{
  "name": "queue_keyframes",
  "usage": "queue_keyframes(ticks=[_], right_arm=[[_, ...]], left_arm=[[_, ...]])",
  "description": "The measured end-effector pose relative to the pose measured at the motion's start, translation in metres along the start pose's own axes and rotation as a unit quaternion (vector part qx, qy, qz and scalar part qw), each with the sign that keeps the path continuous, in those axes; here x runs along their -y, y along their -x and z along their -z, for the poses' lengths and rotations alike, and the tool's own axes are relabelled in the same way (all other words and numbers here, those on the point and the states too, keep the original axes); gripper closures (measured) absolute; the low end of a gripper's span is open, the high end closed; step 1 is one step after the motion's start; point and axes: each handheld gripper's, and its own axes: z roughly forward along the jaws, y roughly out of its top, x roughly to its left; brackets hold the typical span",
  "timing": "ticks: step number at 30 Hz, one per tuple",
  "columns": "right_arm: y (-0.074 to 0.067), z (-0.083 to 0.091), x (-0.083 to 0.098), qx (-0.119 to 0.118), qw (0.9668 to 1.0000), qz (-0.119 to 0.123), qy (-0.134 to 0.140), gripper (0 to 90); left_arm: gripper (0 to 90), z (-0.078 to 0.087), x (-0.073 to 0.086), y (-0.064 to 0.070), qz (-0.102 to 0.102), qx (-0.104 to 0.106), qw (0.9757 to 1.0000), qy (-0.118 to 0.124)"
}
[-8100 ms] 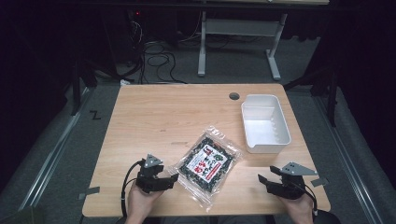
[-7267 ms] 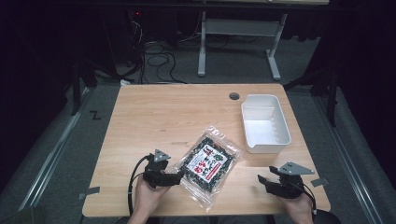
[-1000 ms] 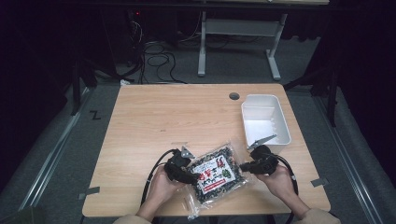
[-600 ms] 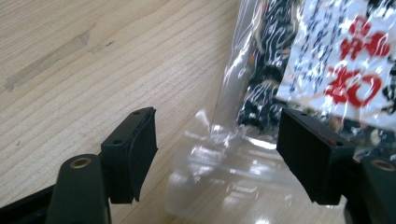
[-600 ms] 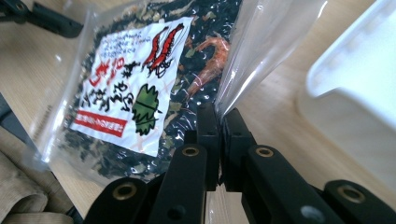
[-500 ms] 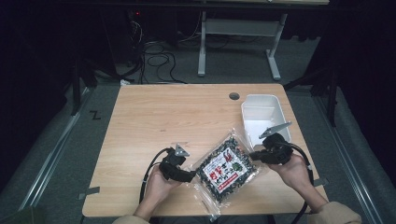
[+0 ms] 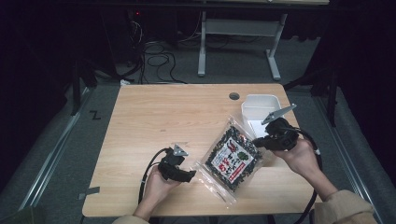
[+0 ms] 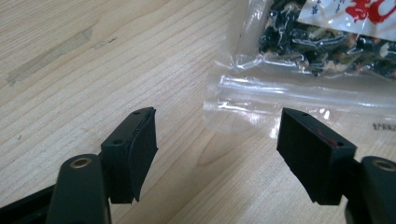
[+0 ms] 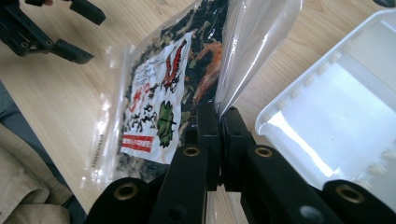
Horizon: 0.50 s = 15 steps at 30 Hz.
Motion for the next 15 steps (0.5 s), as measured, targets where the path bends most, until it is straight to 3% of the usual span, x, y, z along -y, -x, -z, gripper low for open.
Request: queue_keyframes(ticks=[8, 15], right_arm=[[0.009, 0.015, -0.016, -0.029, 0.9995, -0.007, 0.011, 90.0], [0.016, 0.031, -0.032, -0.014, 0.9997, -0.008, 0.017, 90.0]], left_arm=[[29.1, -0.001, 0.000, -0.001, 0.005, 0.002, 1.0000, -0.001], [29.2, -0.002, 0.001, -0.002, 0.005, 0.004, 1.0000, -0.002]])
